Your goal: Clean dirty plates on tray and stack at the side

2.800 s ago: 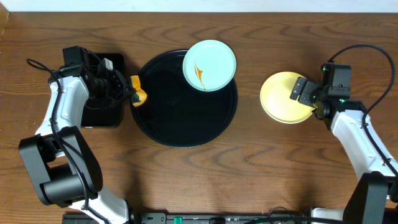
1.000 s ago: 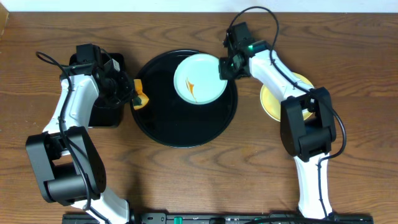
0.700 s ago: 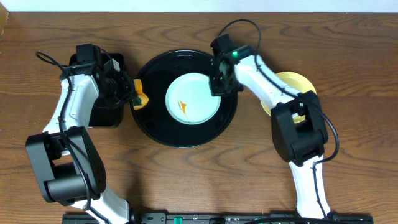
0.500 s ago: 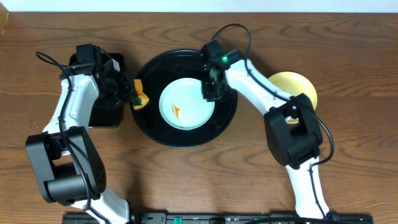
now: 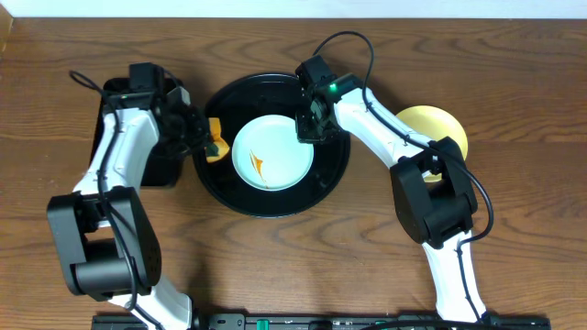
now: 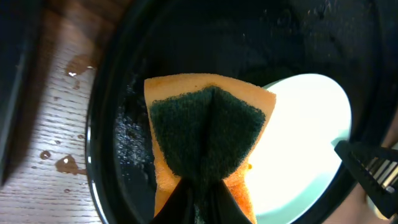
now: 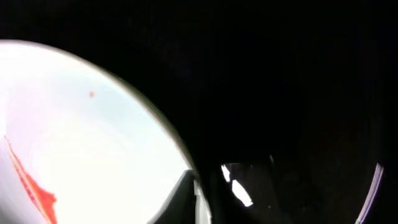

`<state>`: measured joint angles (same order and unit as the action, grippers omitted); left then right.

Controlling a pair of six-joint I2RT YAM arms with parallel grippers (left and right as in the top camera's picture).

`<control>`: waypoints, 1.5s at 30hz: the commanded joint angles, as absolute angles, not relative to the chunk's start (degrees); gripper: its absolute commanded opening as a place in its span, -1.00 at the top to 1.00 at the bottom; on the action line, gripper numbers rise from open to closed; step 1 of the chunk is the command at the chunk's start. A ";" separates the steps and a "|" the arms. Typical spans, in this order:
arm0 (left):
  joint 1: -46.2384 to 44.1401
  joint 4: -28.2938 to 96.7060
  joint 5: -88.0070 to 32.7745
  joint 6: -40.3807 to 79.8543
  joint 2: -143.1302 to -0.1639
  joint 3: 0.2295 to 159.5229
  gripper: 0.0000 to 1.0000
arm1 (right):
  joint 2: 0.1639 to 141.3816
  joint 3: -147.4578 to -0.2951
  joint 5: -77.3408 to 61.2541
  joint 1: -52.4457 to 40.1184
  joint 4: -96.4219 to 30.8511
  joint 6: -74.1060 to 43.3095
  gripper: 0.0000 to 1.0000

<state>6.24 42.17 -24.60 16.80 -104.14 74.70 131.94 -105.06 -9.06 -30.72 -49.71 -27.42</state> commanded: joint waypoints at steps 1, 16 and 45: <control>4.89 42.13 -21.10 18.52 -102.80 75.44 0.86 | 132.16 -102.35 -10.11 -30.98 -48.77 -26.52 0.98; -3.07 33.95 -13.93 13.85 -103.13 74.89 0.85 | 132.16 -95.09 -13.96 -31.09 -42.00 -27.57 0.97; -9.30 34.65 -31.09 9.13 -112.46 72.88 0.85 | 132.16 -95.09 -13.78 -31.22 -41.95 -27.16 0.98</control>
